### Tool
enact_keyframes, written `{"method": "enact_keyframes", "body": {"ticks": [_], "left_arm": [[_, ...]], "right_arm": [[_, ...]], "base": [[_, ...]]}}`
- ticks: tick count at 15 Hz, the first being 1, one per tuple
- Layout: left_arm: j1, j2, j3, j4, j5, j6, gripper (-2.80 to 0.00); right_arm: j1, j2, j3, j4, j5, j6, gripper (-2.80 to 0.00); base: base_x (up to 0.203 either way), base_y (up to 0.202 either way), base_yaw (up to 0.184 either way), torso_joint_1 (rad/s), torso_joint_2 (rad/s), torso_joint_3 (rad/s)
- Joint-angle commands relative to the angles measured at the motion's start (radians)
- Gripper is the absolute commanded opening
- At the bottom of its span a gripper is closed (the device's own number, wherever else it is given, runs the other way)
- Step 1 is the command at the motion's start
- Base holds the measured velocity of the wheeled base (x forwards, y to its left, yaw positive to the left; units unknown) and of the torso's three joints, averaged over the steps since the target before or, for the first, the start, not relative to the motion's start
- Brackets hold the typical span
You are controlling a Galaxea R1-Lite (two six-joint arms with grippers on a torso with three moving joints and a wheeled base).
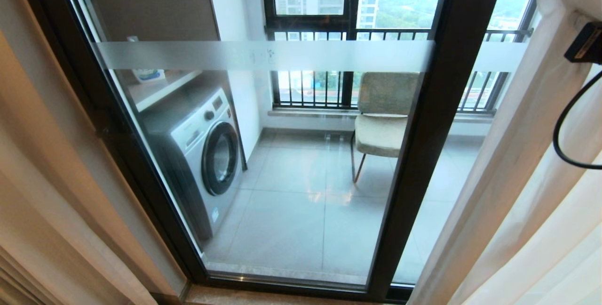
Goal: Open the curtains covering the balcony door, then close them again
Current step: Pull the inner curtains open on both sides
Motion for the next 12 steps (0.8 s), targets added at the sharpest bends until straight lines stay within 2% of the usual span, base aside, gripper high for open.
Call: {"method": "enact_keyframes", "body": {"ticks": [1, 8, 12], "left_arm": [[0.000, 0.000, 0.000, 0.000, 0.000, -0.001, -2.80], [0.000, 0.000, 0.000, 0.000, 0.000, -0.002, -2.80], [0.000, 0.000, 0.000, 0.000, 0.002, -0.002, -2.80]], "right_arm": [[0.000, -0.004, -0.003, -0.004, 0.000, -0.001, -2.80], [0.000, -0.012, 0.002, -0.003, 0.000, -0.001, -2.80], [-0.002, -0.036, 0.051, -0.006, -0.001, -0.003, -2.80]], "base": [[0.000, 0.000, 0.000, 0.000, 0.00, 0.000], [0.000, 0.000, 0.000, 0.000, 0.00, 0.000], [0.000, 0.000, 0.000, 0.000, 0.00, 0.000]]}}
